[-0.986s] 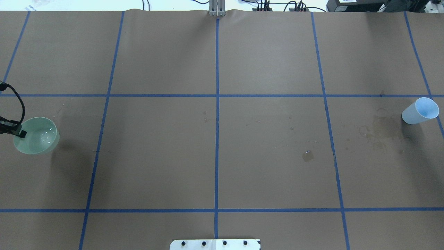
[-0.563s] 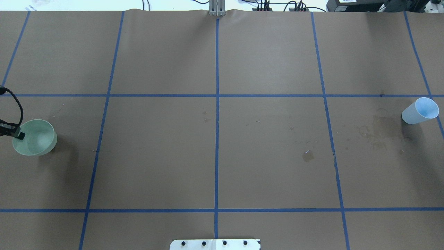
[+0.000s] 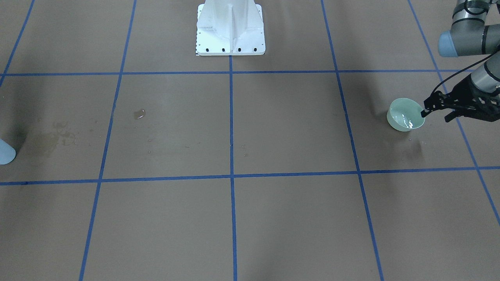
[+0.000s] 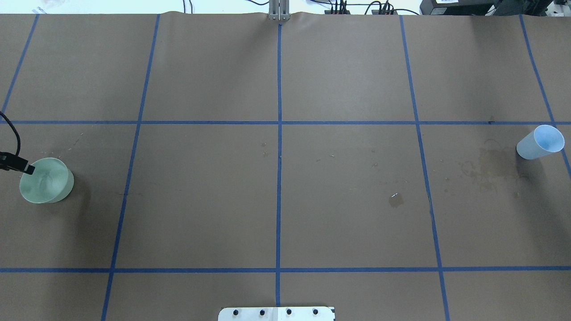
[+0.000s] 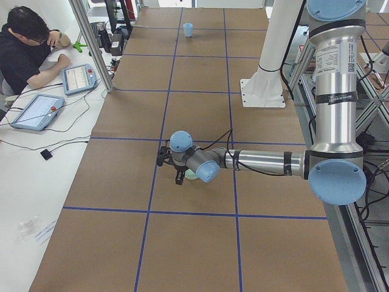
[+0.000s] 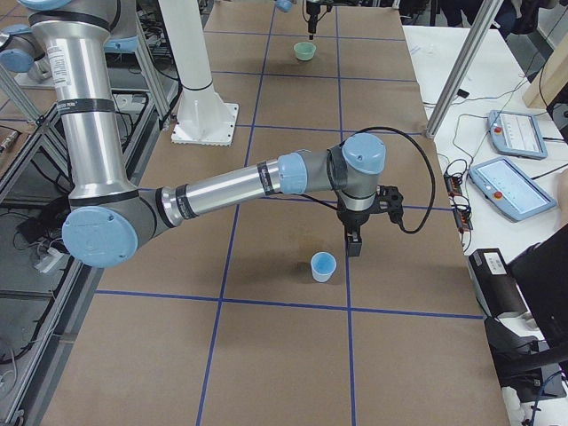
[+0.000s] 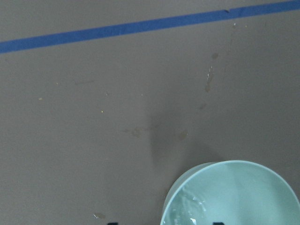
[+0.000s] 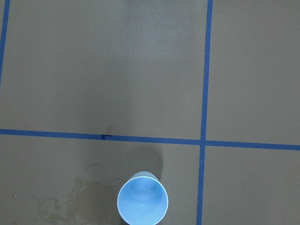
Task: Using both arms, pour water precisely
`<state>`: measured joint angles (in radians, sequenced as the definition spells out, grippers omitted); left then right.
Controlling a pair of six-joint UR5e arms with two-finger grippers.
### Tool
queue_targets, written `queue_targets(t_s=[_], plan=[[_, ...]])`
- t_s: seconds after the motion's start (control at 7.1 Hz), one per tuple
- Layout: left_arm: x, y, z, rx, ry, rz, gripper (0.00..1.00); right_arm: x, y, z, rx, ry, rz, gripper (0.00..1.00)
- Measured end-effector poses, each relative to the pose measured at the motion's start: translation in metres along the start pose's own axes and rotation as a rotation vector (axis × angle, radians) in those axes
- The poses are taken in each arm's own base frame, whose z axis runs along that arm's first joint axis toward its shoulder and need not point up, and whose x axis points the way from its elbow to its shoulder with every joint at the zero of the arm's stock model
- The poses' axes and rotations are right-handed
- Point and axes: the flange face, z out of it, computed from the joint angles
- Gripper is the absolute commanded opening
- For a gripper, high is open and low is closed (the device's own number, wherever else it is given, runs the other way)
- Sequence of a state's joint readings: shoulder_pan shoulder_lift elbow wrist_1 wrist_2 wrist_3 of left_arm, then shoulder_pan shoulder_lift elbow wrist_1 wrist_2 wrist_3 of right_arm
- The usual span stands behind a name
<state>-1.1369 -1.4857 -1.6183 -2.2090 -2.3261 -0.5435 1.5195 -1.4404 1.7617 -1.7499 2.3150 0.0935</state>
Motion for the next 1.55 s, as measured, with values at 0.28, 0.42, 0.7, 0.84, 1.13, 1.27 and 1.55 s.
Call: queue_targets(t_s=[0.28,0.42,0.7,0.84,1.13,1.27,1.55], plan=[[0.014,-0.020,-0.046,0.038,-0.031,0.002,1.00,0.010,0.006,0.008,-0.007,0.007,0.008,0.99],[0.023,-0.037,-0.081,0.032,-0.080,0.038,1.00,0.014,0.007,0.012,-0.004,0.008,0.004,0.99],[-0.001,-0.073,-0.172,0.050,-0.181,0.120,1.00,0.031,0.026,0.028,0.011,0.007,-0.012,0.99],[-0.036,-0.080,-0.204,0.052,-0.207,0.101,1.00,0.045,0.041,0.042,0.017,0.007,-0.014,0.99],[-0.093,-0.066,-0.223,0.036,-0.185,0.069,1.00,0.063,0.061,0.059,0.016,0.008,-0.004,0.99],[-0.116,-0.053,-0.212,0.016,-0.175,0.047,1.00,0.067,0.066,0.063,0.009,0.009,0.004,0.99],[-0.164,-0.027,-0.173,-0.023,-0.170,0.003,1.00,0.076,0.074,0.072,-0.013,0.007,0.026,0.99]])
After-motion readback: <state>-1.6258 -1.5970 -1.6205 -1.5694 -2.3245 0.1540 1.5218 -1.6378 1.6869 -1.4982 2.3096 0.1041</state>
